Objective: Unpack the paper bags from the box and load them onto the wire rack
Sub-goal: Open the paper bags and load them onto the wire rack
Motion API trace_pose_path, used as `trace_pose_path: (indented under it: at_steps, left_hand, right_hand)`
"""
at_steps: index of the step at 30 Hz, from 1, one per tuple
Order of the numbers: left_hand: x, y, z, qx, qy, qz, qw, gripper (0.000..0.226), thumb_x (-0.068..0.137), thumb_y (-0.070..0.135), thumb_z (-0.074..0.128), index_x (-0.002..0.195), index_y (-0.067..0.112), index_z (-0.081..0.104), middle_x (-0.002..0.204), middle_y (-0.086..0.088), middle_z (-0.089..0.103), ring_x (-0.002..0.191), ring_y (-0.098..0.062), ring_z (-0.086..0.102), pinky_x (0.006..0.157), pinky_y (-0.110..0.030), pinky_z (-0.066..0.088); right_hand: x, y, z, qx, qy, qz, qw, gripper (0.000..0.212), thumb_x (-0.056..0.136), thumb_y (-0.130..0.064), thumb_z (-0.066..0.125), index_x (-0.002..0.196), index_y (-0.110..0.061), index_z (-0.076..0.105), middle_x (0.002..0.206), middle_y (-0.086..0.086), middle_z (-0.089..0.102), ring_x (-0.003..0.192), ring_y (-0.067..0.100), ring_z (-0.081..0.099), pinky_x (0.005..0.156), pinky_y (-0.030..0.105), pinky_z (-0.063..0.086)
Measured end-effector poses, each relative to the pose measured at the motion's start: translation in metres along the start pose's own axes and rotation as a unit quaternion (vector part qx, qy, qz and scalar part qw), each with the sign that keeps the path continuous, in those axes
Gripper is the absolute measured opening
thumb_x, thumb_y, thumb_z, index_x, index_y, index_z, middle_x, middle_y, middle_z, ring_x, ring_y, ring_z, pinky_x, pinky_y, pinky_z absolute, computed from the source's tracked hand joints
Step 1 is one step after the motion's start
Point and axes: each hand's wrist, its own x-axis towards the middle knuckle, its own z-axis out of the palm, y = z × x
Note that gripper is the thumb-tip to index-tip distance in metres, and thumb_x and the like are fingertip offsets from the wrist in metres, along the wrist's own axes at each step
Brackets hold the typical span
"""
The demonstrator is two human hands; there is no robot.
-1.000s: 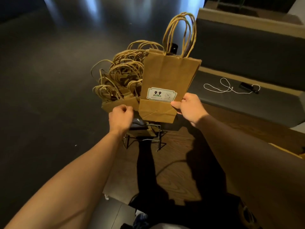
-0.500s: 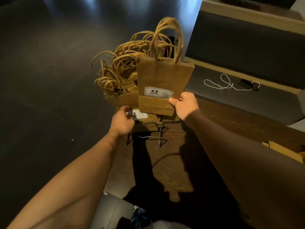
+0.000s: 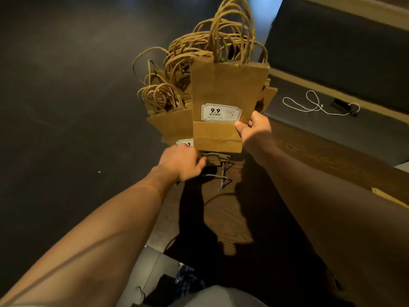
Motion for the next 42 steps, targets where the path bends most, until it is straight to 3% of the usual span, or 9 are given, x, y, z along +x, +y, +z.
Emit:
trace_pose_path:
  at_steps: [4,7,11,18,22,25,32,35,42]
  left_hand:
    - [0.013,0.008,0.02,-0.05,-0.165,-0.036,0.984,0.051,0.104,0.045,0.031,0.127,0.01,0.06,0.126,-0.02,0.06,0.116,-0.037,0.057,0.099,-0.041,0.047]
    - [0.022,0.008,0.031,-0.068,-0.242,-0.063,0.966,0.056,0.106,0.043,0.019,0.15,0.014,0.037,0.158,-0.014,0.029,0.147,-0.03,0.026,0.117,-0.049,0.026]
    - [0.025,0.009,0.03,-0.058,-0.284,-0.056,0.956,0.058,0.106,0.047,0.018,0.151,0.016,0.039,0.161,-0.01,0.026,0.15,-0.029,0.019,0.118,-0.053,0.019]
    - [0.021,-0.009,0.02,-0.055,-0.214,-0.085,0.972,0.056,0.091,0.057,0.041,0.132,0.022,0.058,0.131,-0.012,0.06,0.117,-0.036,0.057,0.103,-0.046,0.046]
    - [0.011,-0.031,0.019,-0.096,-0.208,-0.153,0.961,0.079,0.077,0.07,0.035,0.137,0.023,0.053,0.138,-0.013,0.056,0.121,-0.038,0.055,0.104,-0.046,0.046]
    - [0.006,-0.038,0.017,-0.105,-0.107,-0.203,0.968,0.052,0.091,0.057,0.05,0.122,0.018,0.062,0.122,-0.013,0.063,0.111,-0.038,0.061,0.093,-0.042,0.05]
    - [0.003,-0.032,0.008,-0.1,-0.028,-0.238,0.966,0.051,0.095,0.059,0.047,0.114,0.016,0.067,0.115,-0.014,0.065,0.108,-0.039,0.061,0.088,-0.042,0.048]
    - [0.0,-0.023,0.003,-0.08,-0.038,-0.229,0.969,0.05,0.095,0.055,0.047,0.115,0.014,0.066,0.118,-0.015,0.065,0.11,-0.04,0.061,0.09,-0.042,0.048]
    - [-0.002,0.03,-0.018,-0.057,-0.048,-0.058,0.996,0.034,0.096,0.047,0.049,0.092,0.018,0.067,0.1,-0.013,0.068,0.094,-0.037,0.065,0.082,-0.039,0.055]
  right_hand:
    - [-0.005,0.005,0.006,-0.015,0.0,0.023,1.0,0.019,0.095,-0.015,0.058,0.114,-0.012,0.06,0.119,0.008,0.066,0.108,0.023,0.063,0.095,0.045,0.053]
    - [-0.006,0.006,0.008,-0.059,-0.005,0.03,0.998,0.026,0.095,-0.019,0.059,0.119,-0.01,0.061,0.121,0.007,0.065,0.109,0.021,0.061,0.095,0.042,0.052]
    - [-0.007,0.016,0.016,-0.096,-0.023,0.045,0.994,0.033,0.094,-0.017,0.062,0.126,-0.012,0.059,0.13,0.005,0.063,0.118,0.02,0.058,0.097,0.034,0.05]
    - [-0.002,0.034,0.028,-0.201,-0.017,0.085,0.976,0.014,0.094,-0.022,0.062,0.105,-0.013,0.063,0.111,0.006,0.065,0.097,0.022,0.062,0.084,0.034,0.053]
    - [-0.007,0.048,0.033,-0.097,-0.022,0.082,0.992,0.035,0.088,-0.016,0.069,0.122,-0.013,0.064,0.125,0.003,0.065,0.114,0.022,0.06,0.092,0.024,0.043]
    - [-0.009,0.054,0.037,-0.065,0.005,0.081,0.995,0.043,0.081,-0.033,0.076,0.12,-0.018,0.065,0.122,-0.003,0.067,0.112,0.017,0.06,0.099,0.029,0.044]
    - [-0.002,0.051,0.035,-0.08,0.056,0.089,0.991,0.031,0.079,-0.027,0.08,0.066,-0.017,0.053,0.068,-0.011,0.054,0.063,0.001,0.051,0.074,0.023,0.041]
    - [-0.003,0.052,0.031,-0.091,0.037,0.125,0.987,0.031,0.079,-0.018,0.079,0.075,-0.02,0.049,0.072,-0.015,0.048,0.066,-0.004,0.046,0.07,0.01,0.035]
    - [-0.012,0.05,0.009,0.142,0.083,0.27,0.949,0.035,0.096,-0.002,0.048,0.129,-0.009,0.055,0.126,0.009,0.048,0.112,0.023,0.048,0.086,0.025,0.045]
